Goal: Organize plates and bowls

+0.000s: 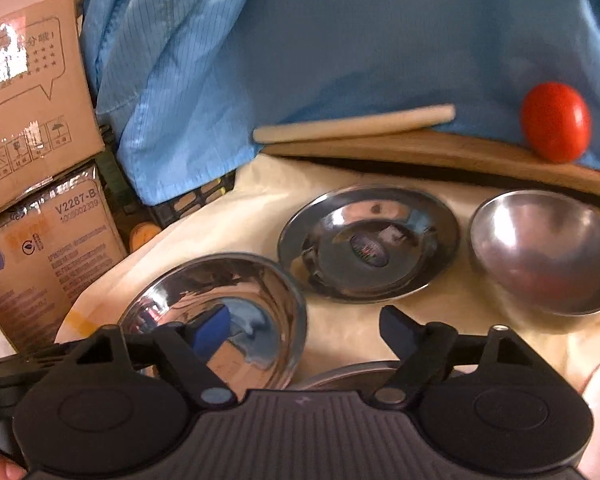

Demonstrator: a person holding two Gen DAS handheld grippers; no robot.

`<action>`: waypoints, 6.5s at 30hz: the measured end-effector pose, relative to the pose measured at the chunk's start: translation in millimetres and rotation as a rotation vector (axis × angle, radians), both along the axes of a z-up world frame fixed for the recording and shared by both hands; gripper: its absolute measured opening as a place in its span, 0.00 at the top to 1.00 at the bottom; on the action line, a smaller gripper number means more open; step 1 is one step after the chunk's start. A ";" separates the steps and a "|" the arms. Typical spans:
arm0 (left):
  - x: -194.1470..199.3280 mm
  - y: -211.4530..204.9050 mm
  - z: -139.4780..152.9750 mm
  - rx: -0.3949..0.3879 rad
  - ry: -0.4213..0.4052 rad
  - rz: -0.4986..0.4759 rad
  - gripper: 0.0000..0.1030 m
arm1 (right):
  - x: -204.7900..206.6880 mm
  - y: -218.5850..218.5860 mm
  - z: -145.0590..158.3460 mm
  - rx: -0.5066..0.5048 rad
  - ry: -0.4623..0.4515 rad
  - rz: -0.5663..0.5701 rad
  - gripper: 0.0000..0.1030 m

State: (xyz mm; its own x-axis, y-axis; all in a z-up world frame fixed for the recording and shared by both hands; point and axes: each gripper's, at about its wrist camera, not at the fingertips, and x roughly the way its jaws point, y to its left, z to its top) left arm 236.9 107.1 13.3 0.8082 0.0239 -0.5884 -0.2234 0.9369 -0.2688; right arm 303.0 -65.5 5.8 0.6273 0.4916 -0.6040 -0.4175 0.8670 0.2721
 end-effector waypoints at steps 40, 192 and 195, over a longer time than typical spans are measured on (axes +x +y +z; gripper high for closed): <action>-2.1 -32.1 37.7 -0.059 -0.142 0.047 0.68 | -26.2 -29.6 26.2 0.104 -0.030 -0.192 0.78; 210.0 -13.1 -9.1 -0.007 0.095 -0.334 0.55 | 44.9 -8.5 -16.2 0.097 0.209 -0.358 0.29; 210.7 -14.7 -11.2 -0.034 0.105 -0.364 0.75 | 45.5 -9.3 -17.5 0.085 0.202 -0.372 0.41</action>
State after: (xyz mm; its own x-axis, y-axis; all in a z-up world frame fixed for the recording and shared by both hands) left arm 447.6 92.5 2.1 0.6956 -0.2743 -0.6640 0.0942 0.9511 -0.2942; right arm 348.5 -74.8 -11.6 0.6448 0.3073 -0.6998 -0.0115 0.9194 0.3932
